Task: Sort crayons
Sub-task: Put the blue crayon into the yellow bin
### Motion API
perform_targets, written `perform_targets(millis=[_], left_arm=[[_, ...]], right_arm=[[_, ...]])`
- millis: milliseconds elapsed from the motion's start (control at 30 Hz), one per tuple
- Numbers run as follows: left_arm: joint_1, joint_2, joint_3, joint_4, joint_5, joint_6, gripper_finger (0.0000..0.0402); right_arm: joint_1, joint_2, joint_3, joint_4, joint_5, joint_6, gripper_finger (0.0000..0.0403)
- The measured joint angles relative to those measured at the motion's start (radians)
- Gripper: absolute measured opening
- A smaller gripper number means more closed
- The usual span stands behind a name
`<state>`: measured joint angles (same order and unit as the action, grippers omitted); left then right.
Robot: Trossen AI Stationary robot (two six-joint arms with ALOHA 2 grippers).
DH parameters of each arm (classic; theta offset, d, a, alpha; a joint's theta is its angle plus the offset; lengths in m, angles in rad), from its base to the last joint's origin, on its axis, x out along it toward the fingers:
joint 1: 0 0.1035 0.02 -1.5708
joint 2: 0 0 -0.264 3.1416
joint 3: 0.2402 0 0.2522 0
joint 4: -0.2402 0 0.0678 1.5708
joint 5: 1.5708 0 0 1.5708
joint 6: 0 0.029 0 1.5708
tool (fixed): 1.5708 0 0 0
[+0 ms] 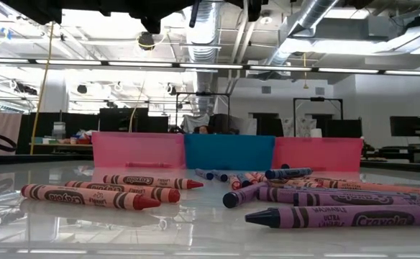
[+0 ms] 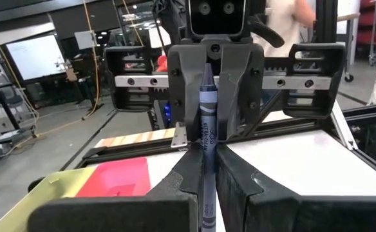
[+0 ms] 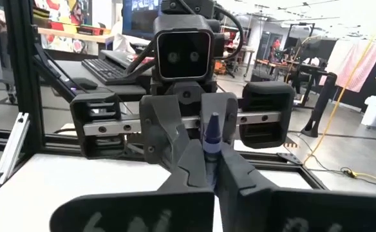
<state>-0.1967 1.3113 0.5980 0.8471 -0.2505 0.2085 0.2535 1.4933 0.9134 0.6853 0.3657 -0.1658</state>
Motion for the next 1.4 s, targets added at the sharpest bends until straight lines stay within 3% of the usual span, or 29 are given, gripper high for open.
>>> perform_targets(millis=[200, 500, 600, 800, 900, 1067, 1267, 1400], left_arm=[[0.000, 0.000, 0.000, -0.004, -0.012, -0.009, 0.0022], [0.000, 0.000, 0.000, -0.120, -0.142, -0.054, 0.0087], [0.000, 0.000, 0.000, -0.173, -0.203, -0.092, 0.0113], [0.000, 0.000, 0.000, -0.267, -0.296, -0.199, 0.0143], [0.000, 0.000, 0.000, -0.292, -0.296, -0.232, 0.0146], [0.000, 0.000, 0.000, -0.318, -0.296, -0.288, 0.0146], [0.000, 0.000, 0.000, -0.351, -0.295, -0.329, 0.0146], [0.000, 0.000, 0.000, -0.370, -0.294, -0.351, 0.0146]], right_arm=[[0.000, 0.000, 0.000, 0.002, 0.009, 0.008, 0.0006], [0.002, -0.010, 0.000, 0.001, 0.174, 0.002, 0.0005], [-0.001, -0.029, 0.000, -0.017, 0.267, -0.008, 0.0005], [-0.038, -0.095, 0.000, -0.190, 0.599, -0.011, 0.0005], [-0.097, -0.133, 0.000, -0.310, 0.653, 0.024, 0.0005], [-0.260, -0.179, 0.000, -0.529, 0.556, 0.172, 0.0005], [-0.523, -0.199, 0.000, -0.778, 0.266, 0.364, 0.0005], [-0.670, -0.177, 0.000, -0.865, 0.100, 0.403, 0.0005]])
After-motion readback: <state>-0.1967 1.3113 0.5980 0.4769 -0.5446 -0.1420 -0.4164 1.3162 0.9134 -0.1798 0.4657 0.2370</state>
